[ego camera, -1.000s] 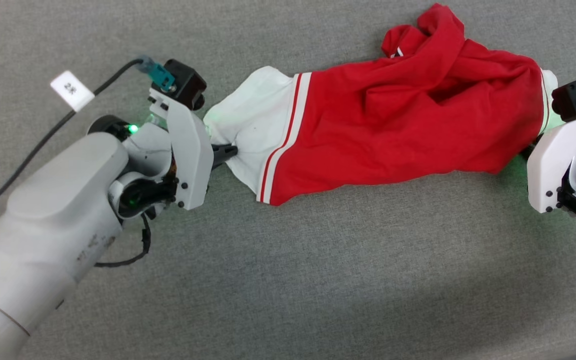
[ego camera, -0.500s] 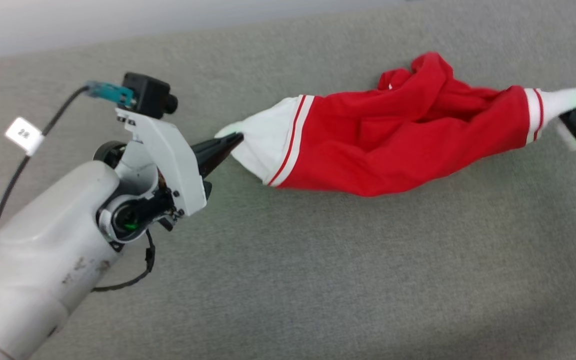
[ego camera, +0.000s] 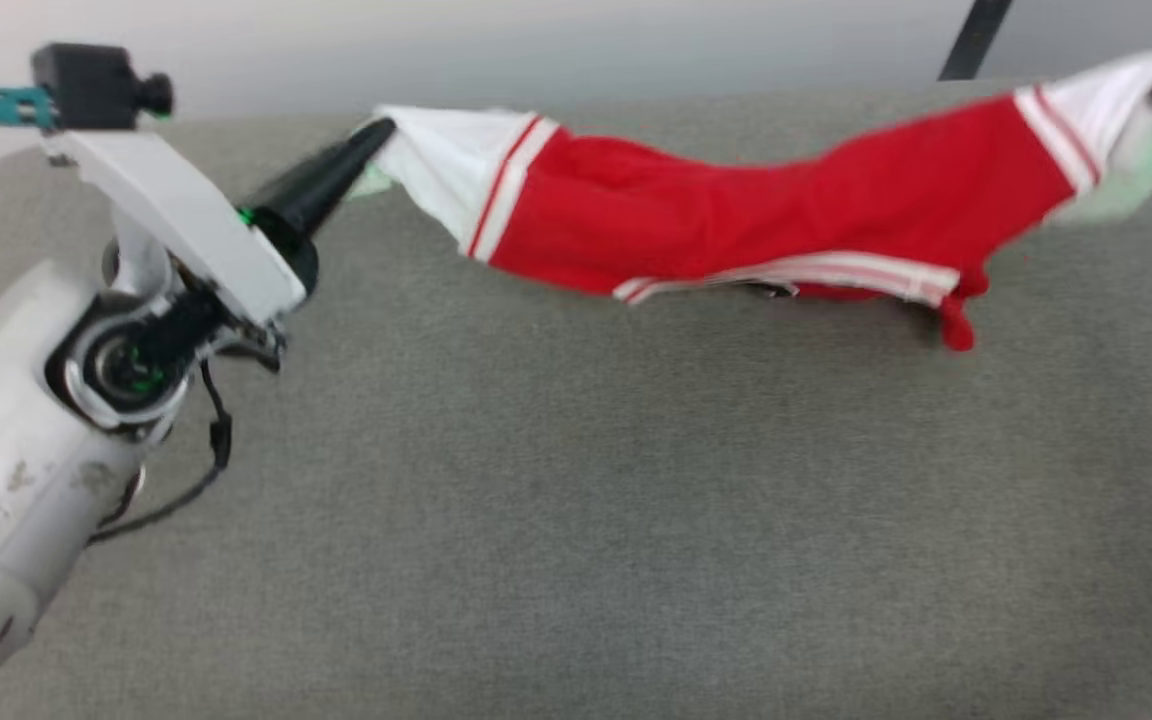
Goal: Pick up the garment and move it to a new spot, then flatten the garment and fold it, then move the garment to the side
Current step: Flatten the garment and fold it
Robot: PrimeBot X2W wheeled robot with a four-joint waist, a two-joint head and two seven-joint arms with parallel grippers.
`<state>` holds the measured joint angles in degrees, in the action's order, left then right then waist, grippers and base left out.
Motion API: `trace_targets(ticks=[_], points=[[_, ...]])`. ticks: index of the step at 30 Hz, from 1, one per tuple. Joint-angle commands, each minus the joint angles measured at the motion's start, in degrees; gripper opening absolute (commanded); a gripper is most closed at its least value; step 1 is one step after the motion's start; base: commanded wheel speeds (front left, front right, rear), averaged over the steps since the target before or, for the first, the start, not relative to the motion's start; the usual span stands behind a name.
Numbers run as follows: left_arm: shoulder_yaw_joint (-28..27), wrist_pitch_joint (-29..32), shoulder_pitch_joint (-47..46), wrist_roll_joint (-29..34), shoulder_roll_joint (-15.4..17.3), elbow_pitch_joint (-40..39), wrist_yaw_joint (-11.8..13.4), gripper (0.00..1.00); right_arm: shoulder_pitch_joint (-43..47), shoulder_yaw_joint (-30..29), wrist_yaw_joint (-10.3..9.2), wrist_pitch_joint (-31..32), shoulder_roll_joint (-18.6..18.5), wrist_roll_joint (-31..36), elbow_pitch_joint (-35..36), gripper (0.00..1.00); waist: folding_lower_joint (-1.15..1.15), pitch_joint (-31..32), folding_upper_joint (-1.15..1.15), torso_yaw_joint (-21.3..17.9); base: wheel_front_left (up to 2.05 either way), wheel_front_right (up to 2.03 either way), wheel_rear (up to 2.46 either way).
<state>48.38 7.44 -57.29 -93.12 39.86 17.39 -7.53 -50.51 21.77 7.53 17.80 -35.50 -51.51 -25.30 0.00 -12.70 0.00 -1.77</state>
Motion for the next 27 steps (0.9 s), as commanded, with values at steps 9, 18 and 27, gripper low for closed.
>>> trace_targets(ticks=[9, 18, 27], points=[[-6.7, -4.4, -14.5, -2.5, -8.4, 15.8, 2.5, 0.0, -21.8, -10.4, -0.08, -8.0, 9.8, 4.8, -15.3, 0.0, 0.0, -8.7, 0.0, 2.7, 0.0, 0.0, 0.0], [-12.8, -16.1, -34.7, -1.0, -17.9, 34.9, 1.7, 0.0, -45.6, -20.4, -0.08, -16.7, 16.1, 10.8, -36.0, 0.0, 0.0, -11.5, 0.0, 3.8, 0.0, 0.0, 0.0], [-14.1, -14.2, -32.8, -2.5, -19.6, 34.1, 0.0, 0.0, -45.3, -19.5, -0.08, -17.9, 17.2, 10.5, -39.7, 0.0, 0.0, -9.5, 0.0, 5.2, 0.0, 0.0, 0.0]])
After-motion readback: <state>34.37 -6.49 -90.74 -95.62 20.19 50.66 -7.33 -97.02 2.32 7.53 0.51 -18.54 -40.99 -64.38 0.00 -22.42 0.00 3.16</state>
